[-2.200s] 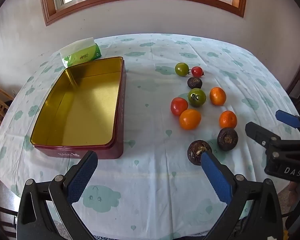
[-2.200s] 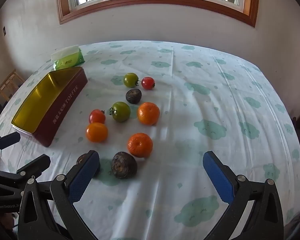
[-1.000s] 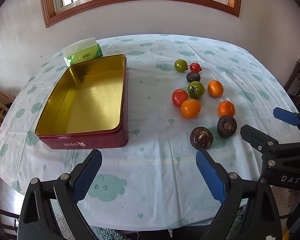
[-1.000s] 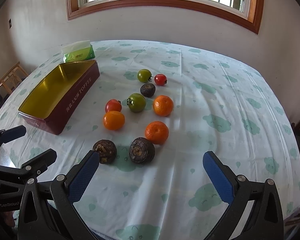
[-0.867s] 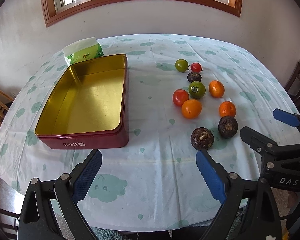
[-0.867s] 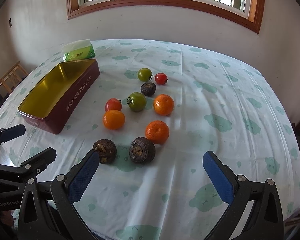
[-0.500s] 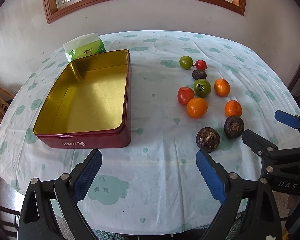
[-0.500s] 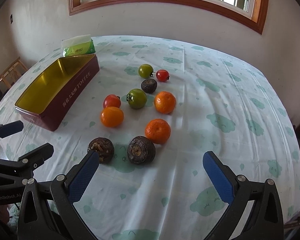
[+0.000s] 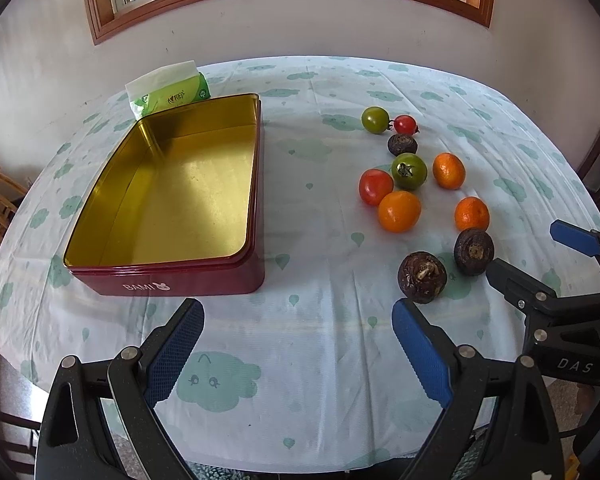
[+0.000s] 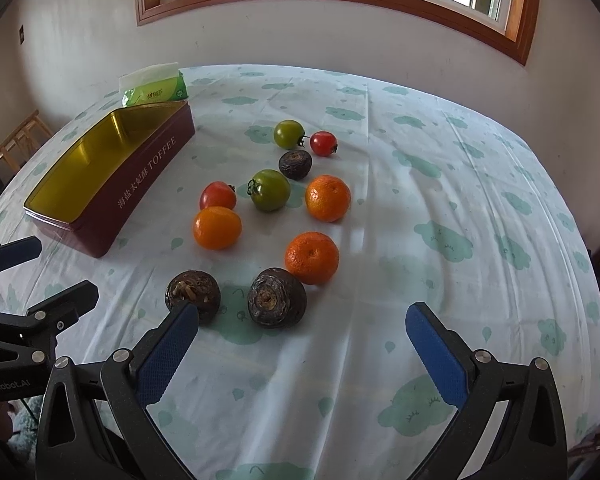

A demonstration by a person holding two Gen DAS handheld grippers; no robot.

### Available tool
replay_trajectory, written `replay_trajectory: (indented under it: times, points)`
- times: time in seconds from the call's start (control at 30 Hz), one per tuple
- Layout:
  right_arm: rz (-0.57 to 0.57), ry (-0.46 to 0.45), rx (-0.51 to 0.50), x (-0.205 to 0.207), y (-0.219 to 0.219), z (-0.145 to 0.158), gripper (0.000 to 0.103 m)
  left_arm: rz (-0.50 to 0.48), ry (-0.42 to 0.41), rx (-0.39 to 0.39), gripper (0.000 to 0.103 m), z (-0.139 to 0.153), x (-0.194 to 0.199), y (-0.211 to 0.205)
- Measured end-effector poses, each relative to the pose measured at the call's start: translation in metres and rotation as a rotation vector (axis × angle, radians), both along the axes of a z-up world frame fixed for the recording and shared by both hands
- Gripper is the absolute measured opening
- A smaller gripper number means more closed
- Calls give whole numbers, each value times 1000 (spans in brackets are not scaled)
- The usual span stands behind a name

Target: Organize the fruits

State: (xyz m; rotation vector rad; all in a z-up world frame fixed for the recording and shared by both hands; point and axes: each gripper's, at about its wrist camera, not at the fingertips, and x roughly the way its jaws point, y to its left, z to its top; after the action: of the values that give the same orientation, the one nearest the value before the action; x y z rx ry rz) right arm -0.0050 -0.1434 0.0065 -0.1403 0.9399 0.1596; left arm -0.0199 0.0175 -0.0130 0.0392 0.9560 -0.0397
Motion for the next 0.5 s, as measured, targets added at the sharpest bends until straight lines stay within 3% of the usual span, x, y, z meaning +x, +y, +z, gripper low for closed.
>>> replay_trajectory:
  times: [0.5]
  points:
    - [13,2,13,-2,3,-4,101,15,14,-5,93,-5,4,6]
